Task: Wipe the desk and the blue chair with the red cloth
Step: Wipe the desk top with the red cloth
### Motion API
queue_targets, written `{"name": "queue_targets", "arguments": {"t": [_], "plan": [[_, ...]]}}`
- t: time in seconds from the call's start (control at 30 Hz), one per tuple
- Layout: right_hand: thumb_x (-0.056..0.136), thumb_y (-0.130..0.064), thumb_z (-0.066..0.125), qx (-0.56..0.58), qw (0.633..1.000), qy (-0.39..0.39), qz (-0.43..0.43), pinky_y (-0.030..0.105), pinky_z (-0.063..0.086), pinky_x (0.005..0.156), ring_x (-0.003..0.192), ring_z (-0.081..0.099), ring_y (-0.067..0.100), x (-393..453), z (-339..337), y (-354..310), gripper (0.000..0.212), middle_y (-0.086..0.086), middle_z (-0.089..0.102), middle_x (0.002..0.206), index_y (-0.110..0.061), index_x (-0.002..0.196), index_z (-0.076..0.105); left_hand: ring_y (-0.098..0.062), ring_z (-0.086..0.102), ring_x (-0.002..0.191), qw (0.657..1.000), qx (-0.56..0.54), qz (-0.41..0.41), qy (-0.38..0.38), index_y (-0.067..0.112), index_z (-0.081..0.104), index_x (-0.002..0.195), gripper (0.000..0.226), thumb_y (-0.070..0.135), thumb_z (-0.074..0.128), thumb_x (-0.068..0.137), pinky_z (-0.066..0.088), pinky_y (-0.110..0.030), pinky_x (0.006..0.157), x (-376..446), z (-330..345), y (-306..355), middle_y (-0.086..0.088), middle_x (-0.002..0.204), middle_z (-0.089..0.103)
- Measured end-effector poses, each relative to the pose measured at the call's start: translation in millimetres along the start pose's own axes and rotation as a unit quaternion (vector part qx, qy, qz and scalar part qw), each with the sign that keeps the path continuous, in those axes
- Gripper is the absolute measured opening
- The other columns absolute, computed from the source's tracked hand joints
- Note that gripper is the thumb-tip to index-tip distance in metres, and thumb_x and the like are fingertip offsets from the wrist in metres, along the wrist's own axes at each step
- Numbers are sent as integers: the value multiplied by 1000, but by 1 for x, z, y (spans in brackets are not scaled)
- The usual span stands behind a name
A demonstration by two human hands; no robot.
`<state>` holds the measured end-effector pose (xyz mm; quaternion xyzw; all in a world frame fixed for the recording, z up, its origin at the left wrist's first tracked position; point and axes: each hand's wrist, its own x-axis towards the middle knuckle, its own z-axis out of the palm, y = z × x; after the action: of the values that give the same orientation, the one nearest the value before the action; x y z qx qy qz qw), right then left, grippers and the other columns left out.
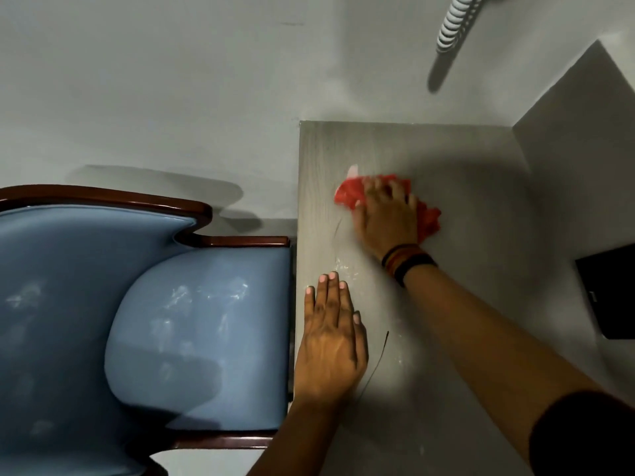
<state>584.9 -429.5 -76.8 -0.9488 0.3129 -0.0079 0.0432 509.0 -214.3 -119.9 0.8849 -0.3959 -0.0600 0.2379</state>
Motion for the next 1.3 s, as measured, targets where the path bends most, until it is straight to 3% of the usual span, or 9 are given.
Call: {"name": "queue_targets", "arguments": {"t": [0.13,0.27,0.33,0.5,0.7,0.87,1.13,1.2,1.3], "plan": [[100,-38,38,28,999,-21,27,58,23,120,148,32,37,32,-10,-1,60,8,43,161,-12,153,43,-27,5,164,1000,8,-6,-14,3,22,165,64,35,9,111,10,-49,133,0,1,1,-16,175,15],[99,-42,32,36,989,-32,-141,54,34,114,144,42,29,-75,2,-9,60,1,46,160,-19,153,45,-30,9,163,999,22,-6,-26,1,23,164,64,34,11,111,11,-50,132,2,1,0,-20,173,18],[101,-42,34,19,979,-50,-198,54,34,112,144,41,28,-72,3,2,57,0,45,160,-21,153,45,-30,10,163,999,24,-8,-26,0,23,164,62,32,20,111,11,-50,132,1,0,0,-20,173,19],[100,-42,34,16,992,-49,-118,54,29,115,148,36,27,-23,-2,-3,59,0,43,161,-21,154,43,-30,14,162,1000,25,-7,-15,1,25,163,61,30,23,110,12,-49,132,2,0,2,-20,172,23],[100,-45,31,19,988,-44,-145,54,34,112,146,40,29,-60,-1,2,59,2,46,159,-20,152,46,-30,12,163,999,36,-12,-29,2,22,164,62,31,23,110,7,-47,131,2,-2,1,-19,173,20],[101,-48,33,7,996,-66,-61,54,26,118,152,28,30,12,-9,-1,63,0,34,166,-21,159,35,-26,5,163,999,22,-20,-29,5,18,166,63,34,16,109,4,-45,132,1,-3,2,-14,175,14],[97,-51,28,35,986,24,163,62,8,125,157,18,31,51,-3,65,72,6,29,168,-16,160,30,-28,12,162,999,35,-14,-11,5,22,165,63,37,10,112,4,-43,128,-1,5,0,-14,174,18],[94,-49,29,50,989,29,139,60,11,126,156,23,32,84,1,47,71,8,37,164,-16,157,36,-29,15,161,999,46,-14,-4,4,25,164,63,36,10,112,6,-45,130,-2,6,0,-15,173,21],[95,-46,37,59,998,21,-1,52,16,127,154,30,31,73,9,-8,65,6,45,160,-18,154,44,-27,8,163,999,39,-10,-18,4,20,165,63,35,10,111,5,-46,133,1,3,-1,-14,174,17]]}}
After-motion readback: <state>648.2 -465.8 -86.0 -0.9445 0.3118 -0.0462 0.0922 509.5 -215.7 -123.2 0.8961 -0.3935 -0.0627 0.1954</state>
